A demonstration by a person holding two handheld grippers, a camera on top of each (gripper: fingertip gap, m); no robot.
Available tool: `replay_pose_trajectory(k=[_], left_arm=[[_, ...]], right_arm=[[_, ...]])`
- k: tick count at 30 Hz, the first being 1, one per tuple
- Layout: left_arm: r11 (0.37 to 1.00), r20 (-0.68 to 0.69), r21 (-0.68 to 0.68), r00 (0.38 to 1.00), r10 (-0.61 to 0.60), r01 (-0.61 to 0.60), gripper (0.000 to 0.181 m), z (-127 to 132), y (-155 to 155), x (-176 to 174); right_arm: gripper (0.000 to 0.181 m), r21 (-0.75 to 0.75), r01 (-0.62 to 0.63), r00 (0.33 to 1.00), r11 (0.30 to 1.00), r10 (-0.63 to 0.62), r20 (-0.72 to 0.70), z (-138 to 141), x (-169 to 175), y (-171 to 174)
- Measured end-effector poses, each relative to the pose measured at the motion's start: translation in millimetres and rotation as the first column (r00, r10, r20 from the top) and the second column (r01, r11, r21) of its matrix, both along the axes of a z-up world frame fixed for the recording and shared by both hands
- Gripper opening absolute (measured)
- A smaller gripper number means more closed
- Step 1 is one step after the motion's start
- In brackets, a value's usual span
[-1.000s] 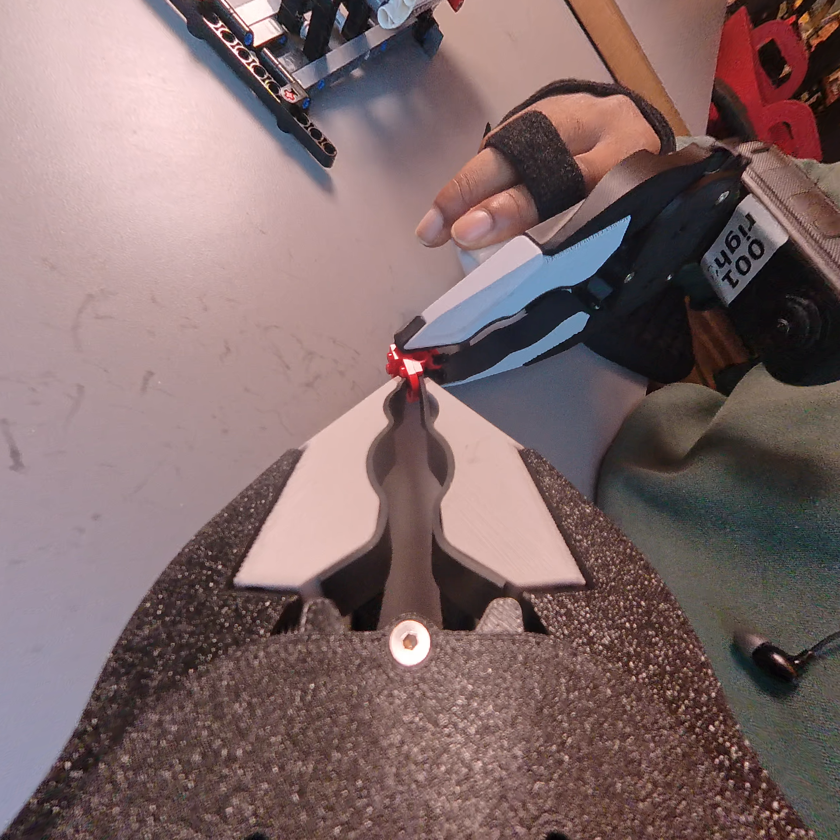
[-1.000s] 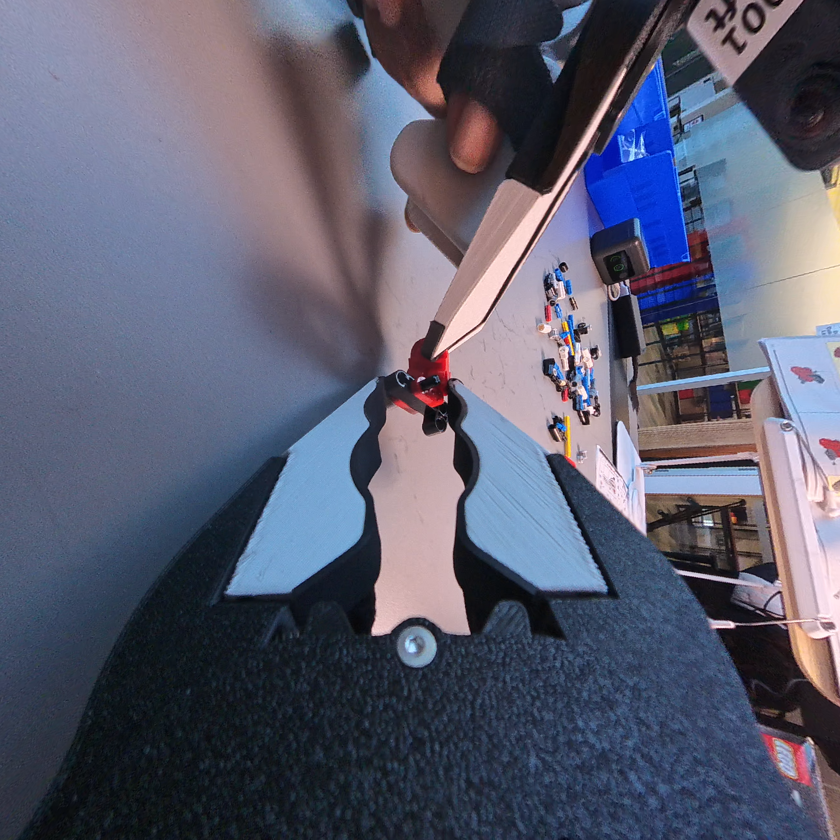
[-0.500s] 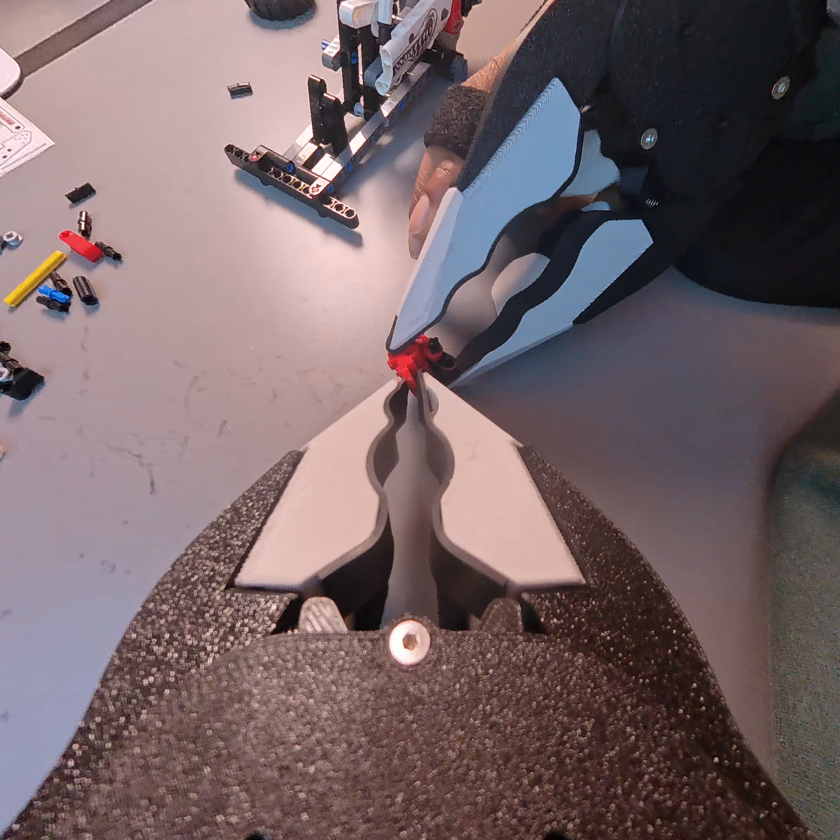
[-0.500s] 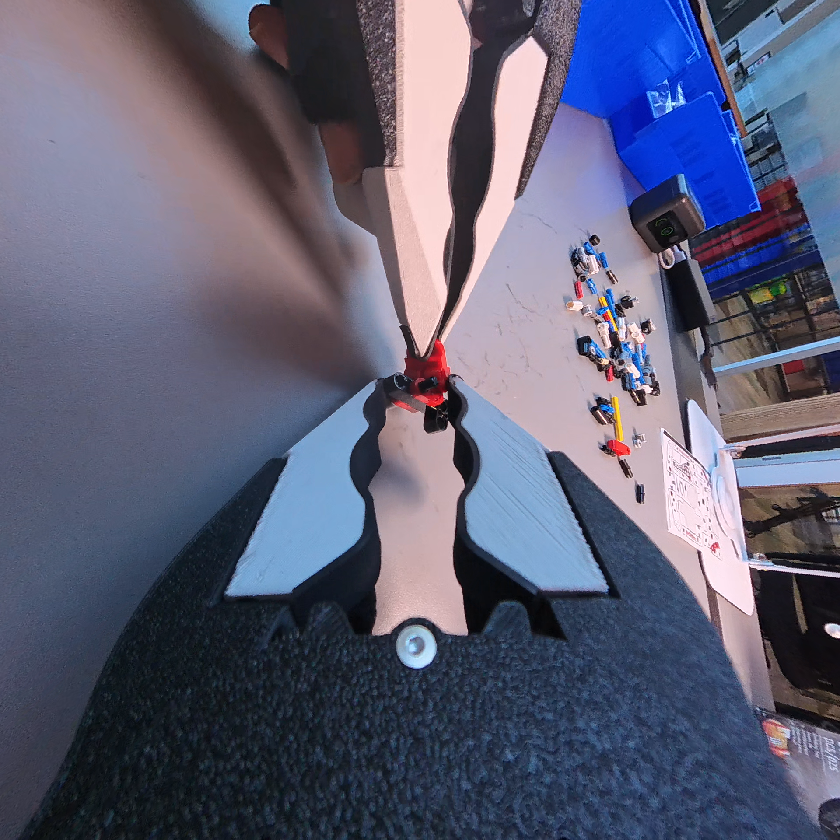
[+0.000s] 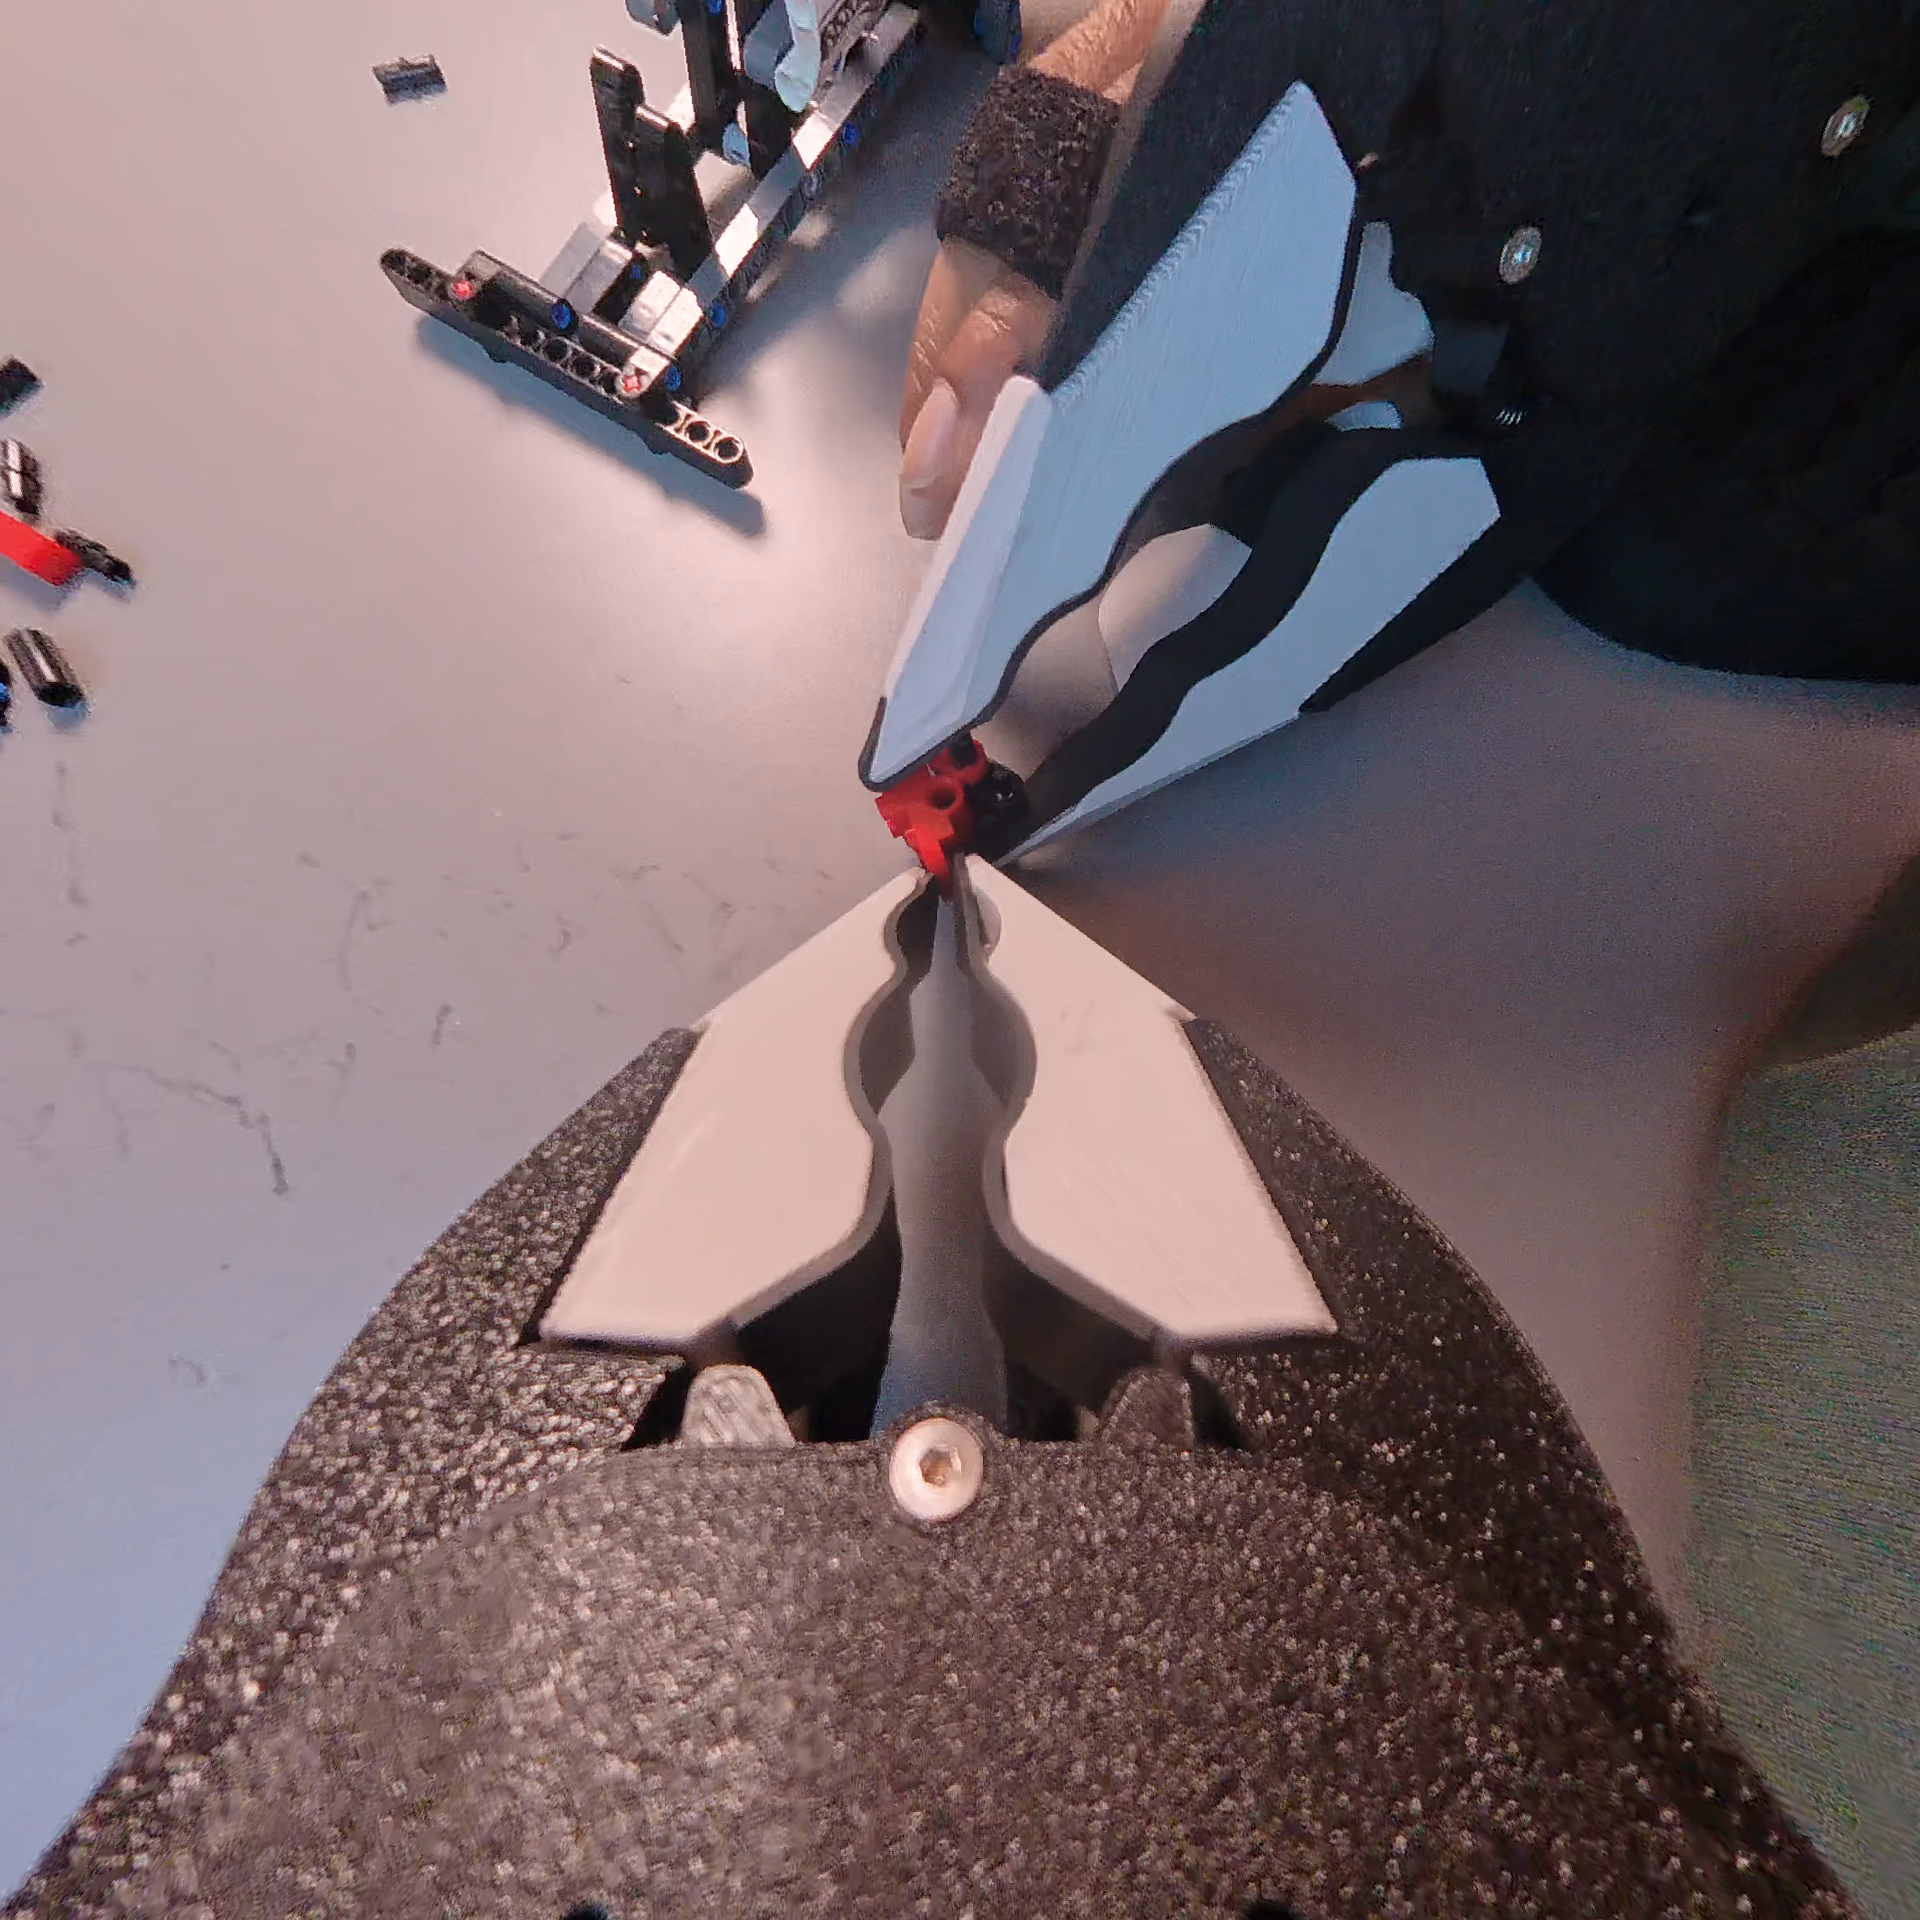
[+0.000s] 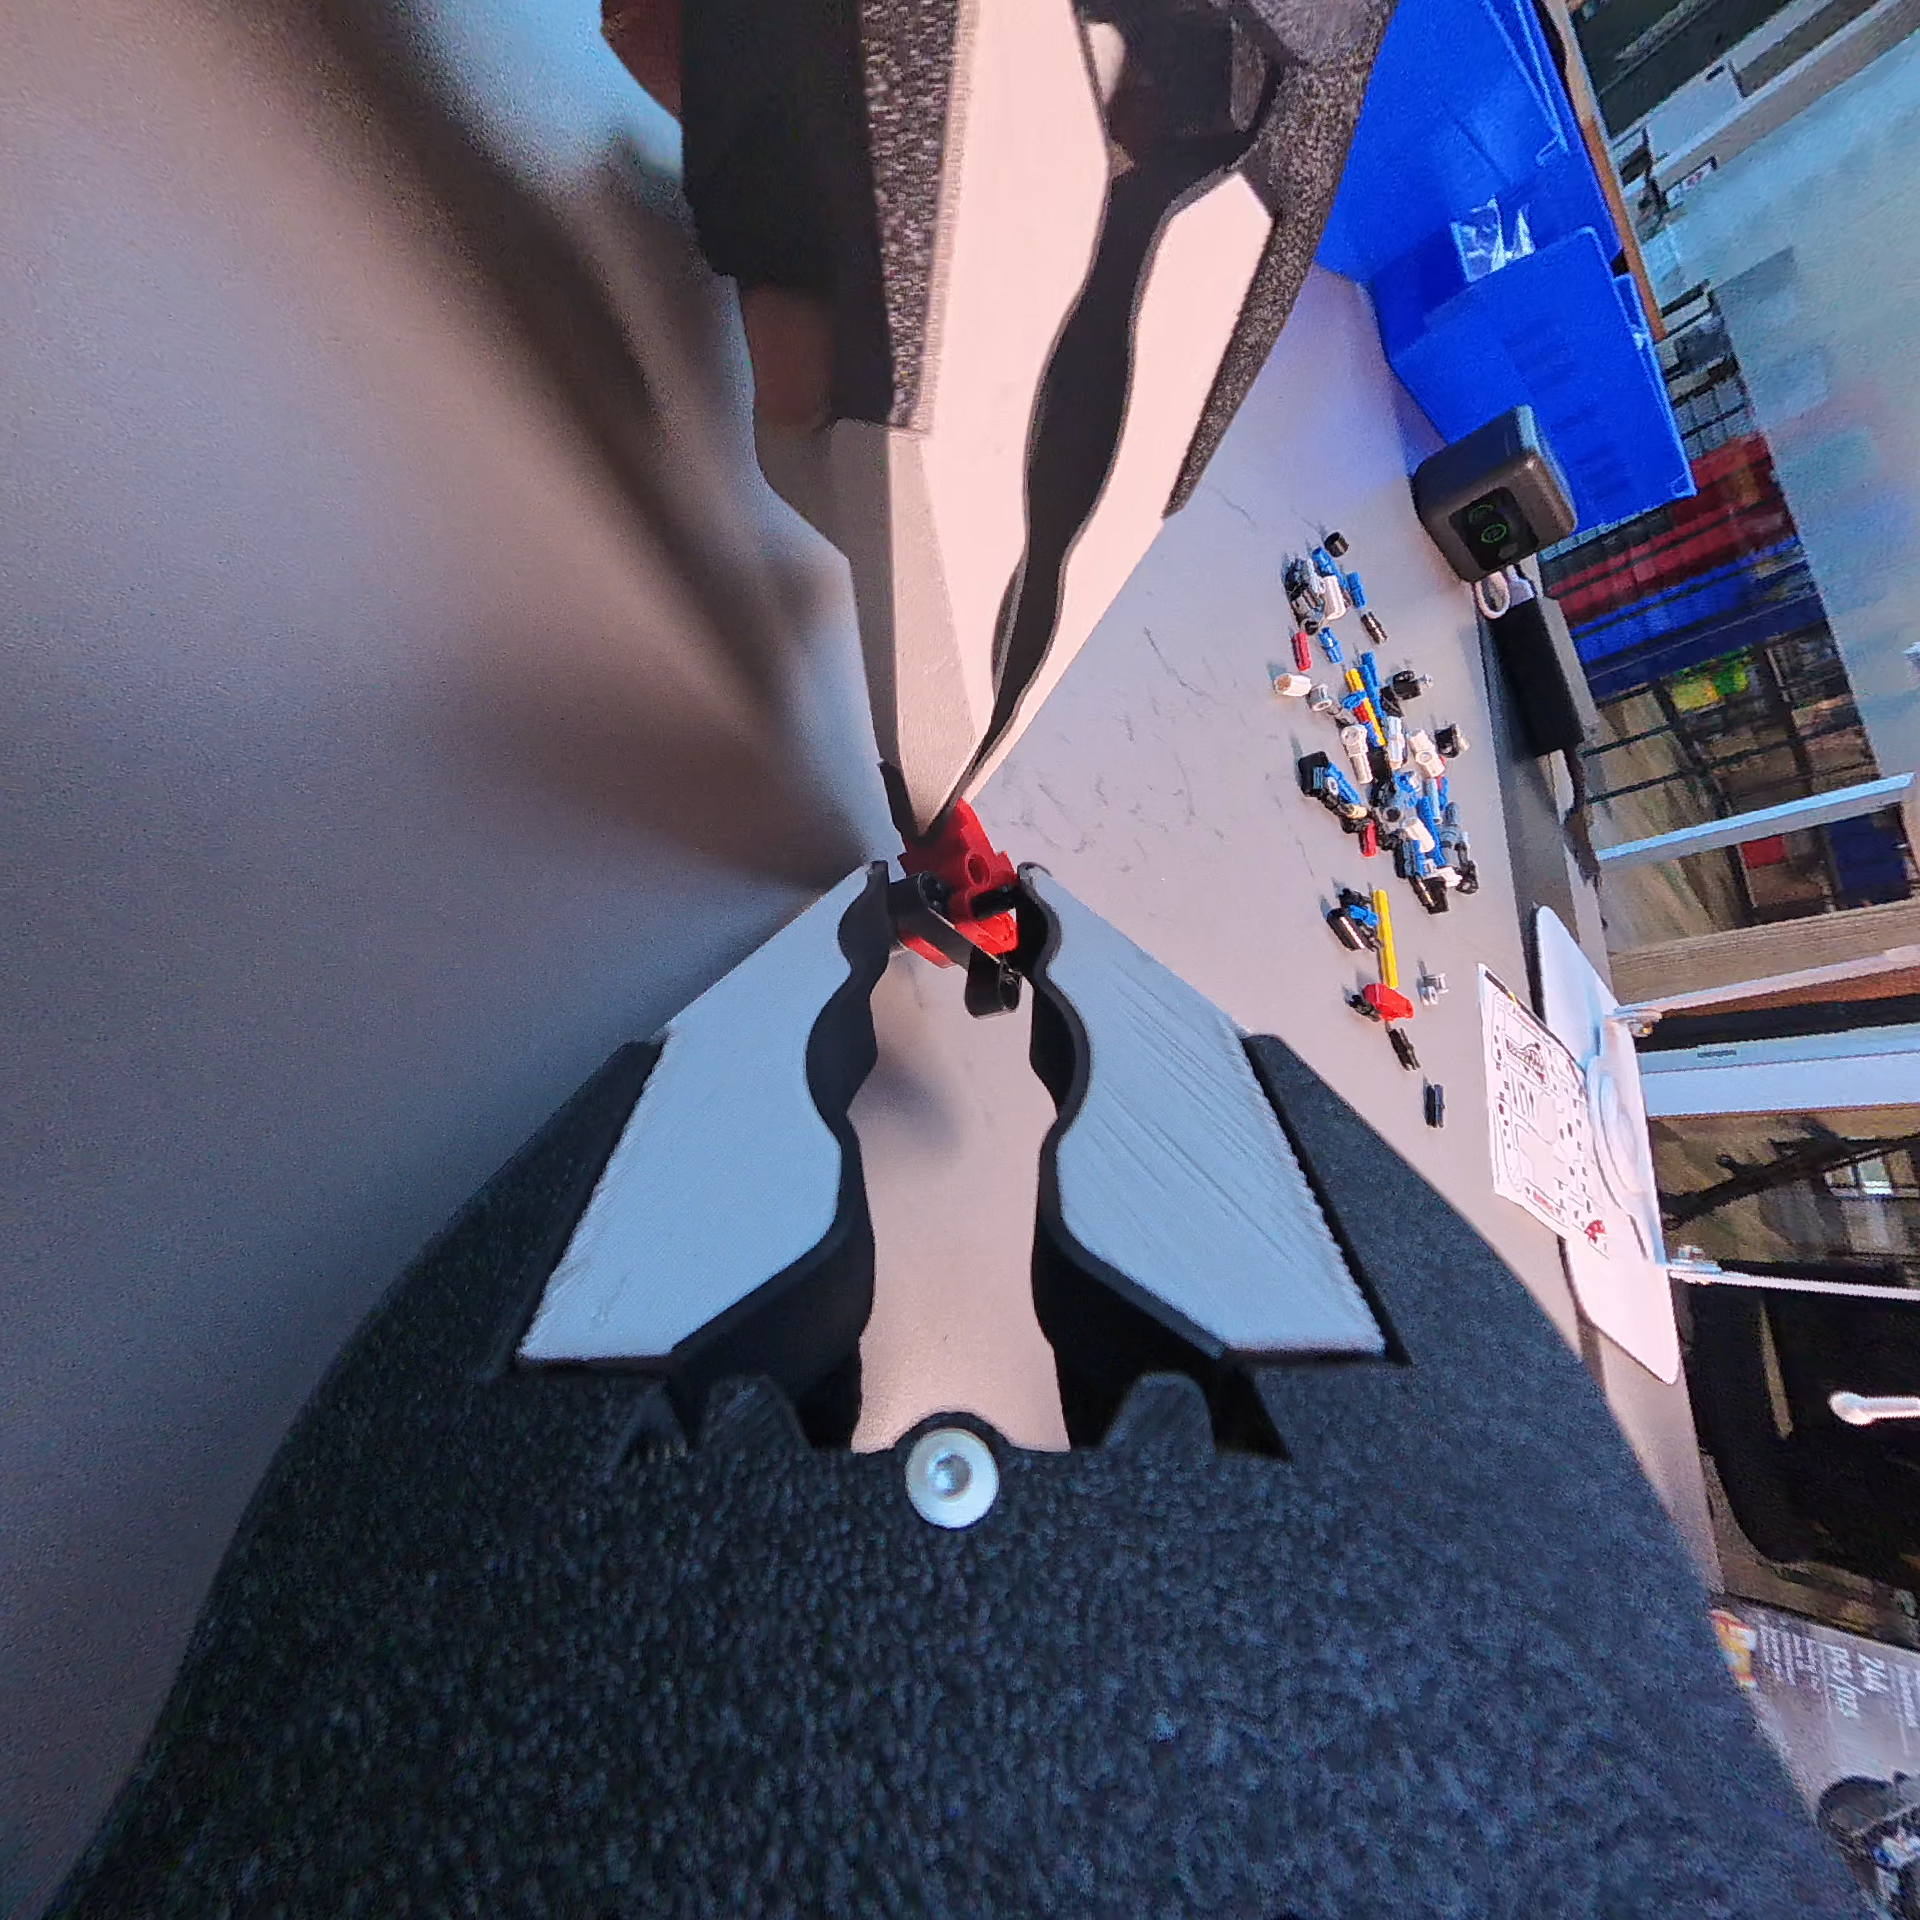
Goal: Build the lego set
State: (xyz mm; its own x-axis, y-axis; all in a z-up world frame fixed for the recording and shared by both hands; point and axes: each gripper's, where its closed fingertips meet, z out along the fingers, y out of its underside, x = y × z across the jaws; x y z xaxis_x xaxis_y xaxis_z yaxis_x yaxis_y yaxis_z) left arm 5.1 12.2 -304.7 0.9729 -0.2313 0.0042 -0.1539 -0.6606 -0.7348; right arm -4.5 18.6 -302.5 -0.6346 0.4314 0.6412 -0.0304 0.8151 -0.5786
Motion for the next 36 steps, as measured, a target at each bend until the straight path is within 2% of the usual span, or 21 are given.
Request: replay_pose_trajectory(k=[7, 11, 14, 16, 20, 22, 24, 27, 29, 32, 36], left_arm=[[0.997, -0.028, -0.07, 0.999, -0.032, 0.03, 0.003, -1, 1, 0], [0.997, 0.232, -0.081, 0.972, 0.024, -0.005, 0.003, 6, 6, -3], [0.994, 0.465, -0.107, 0.883, 0.069, -0.022, 0.003, 18, 11, -7], [0.99, 0.578, -0.143, 0.811, 0.089, -0.007, 0.003, 21, 12, -6], [0.98, 0.666, -0.191, 0.739, 0.096, 0.045, 0.003, 23, 12, -3], [0.977, 0.678, -0.204, 0.73, 0.091, 0.068, 0.004, 23, 10, -1], [0.976, 0.677, -0.203, 0.732, 0.078, 0.084, 0.004, 23, 9, 0], [0.986, 0.725, -0.108, 0.689, -0.01, 0.128, 0.018, 42, 7, 3], [0.991, 0.744, -0.012, 0.663, -0.081, 0.136, 0.033, 59, 7, -1], [0.987, 0.726, 0.117, 0.668, -0.162, 0.112, 0.047, 77, 8, -15], [0.965, 0.719, 0.241, 0.649, -0.249, 0.103, 0.05, 92, 8, -28]], right_arm=[[0.025, 0.002, 0.012, 1.0, 1.0, -0.012, 0.006, 0, 0, 2], [0.038, -0.044, 0.03, 0.998, 0.999, -0.027, 0.056, 1, 0, 7], [0.052, -0.062, 0.042, 0.997, 0.997, -0.038, 0.069, 5, 0, 14], [0.053, -0.042, 0.044, 0.999, 0.998, -0.043, 0.012, 13, -2, 15], [0.048, 0.031, 0.033, 0.997, 0.999, -0.031, -0.075, 19, -7, 15], [0.035, 0.023, 0.01, 0.996, 1.0, -0.008, -0.085, 20, -6, 10], [0.035, 0.003, 0.008, 0.997, 1.0, -0.008, -0.074, 20, -6, 10], [0.034, -0.155, 0.017, 0.998, 0.988, -0.026, -0.062, 33, -6, 10], [0.034, -0.305, 0.02, 0.998, 0.952, -0.038, -0.054, 49, -6, 11], [0.034, -0.455, 0.026, 0.998, 0.89, -0.051, -0.044, 67, -9, 13], [0.034, -0.557, 0.022, 0.998, 0.83, -0.053, -0.038, 85, -13, 8]])
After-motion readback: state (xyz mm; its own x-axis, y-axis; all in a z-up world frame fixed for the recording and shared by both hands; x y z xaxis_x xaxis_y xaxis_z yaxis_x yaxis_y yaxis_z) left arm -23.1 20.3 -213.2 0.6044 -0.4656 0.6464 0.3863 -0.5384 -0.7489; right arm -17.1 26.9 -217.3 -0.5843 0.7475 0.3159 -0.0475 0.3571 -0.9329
